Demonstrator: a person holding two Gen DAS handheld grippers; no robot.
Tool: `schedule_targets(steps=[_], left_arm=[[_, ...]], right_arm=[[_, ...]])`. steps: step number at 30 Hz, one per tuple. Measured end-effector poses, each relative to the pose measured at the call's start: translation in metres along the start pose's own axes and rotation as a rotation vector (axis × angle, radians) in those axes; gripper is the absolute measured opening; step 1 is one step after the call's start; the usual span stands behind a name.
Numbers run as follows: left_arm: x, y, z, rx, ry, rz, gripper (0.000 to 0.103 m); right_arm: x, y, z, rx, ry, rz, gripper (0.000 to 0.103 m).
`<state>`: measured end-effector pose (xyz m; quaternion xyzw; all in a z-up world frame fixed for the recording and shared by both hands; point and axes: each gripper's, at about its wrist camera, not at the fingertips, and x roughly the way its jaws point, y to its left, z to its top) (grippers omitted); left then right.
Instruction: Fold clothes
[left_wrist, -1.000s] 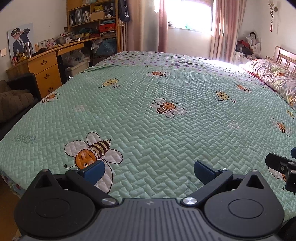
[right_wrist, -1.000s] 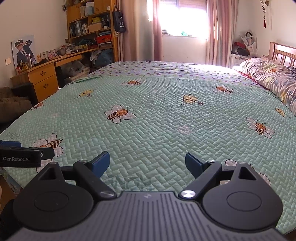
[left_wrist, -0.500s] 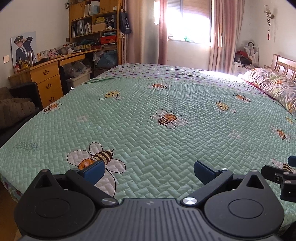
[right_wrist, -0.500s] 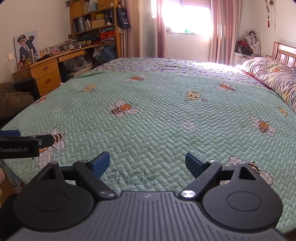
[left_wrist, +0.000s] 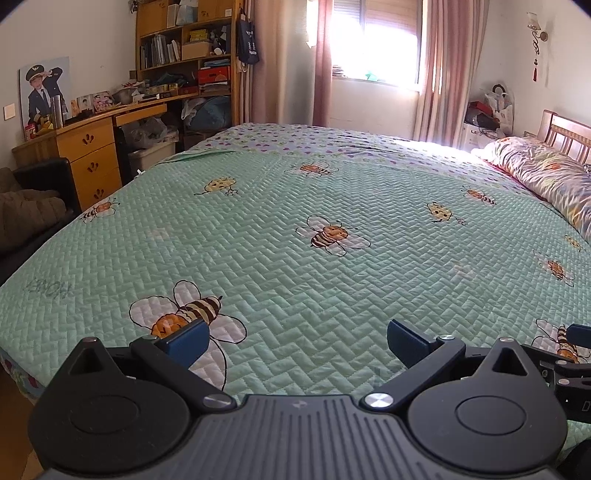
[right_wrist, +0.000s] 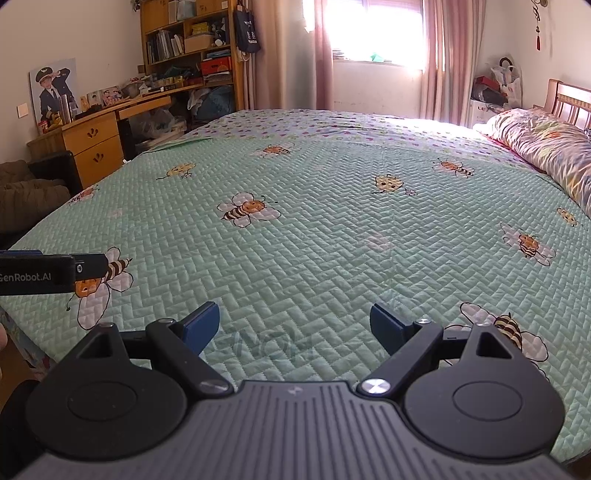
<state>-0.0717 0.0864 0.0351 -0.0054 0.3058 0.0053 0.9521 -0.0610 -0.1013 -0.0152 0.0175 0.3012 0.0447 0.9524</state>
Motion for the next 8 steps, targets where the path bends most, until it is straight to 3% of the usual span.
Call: schedule_targets(steps=[8], left_arm=[[-0.0010, -0.0013, -0.0002, 0.006, 0.000, 0.002, 0.102]], right_arm=[[-0.0011, -0.0003, -0.0022, 0.004, 0.004, 0.000, 0.089]])
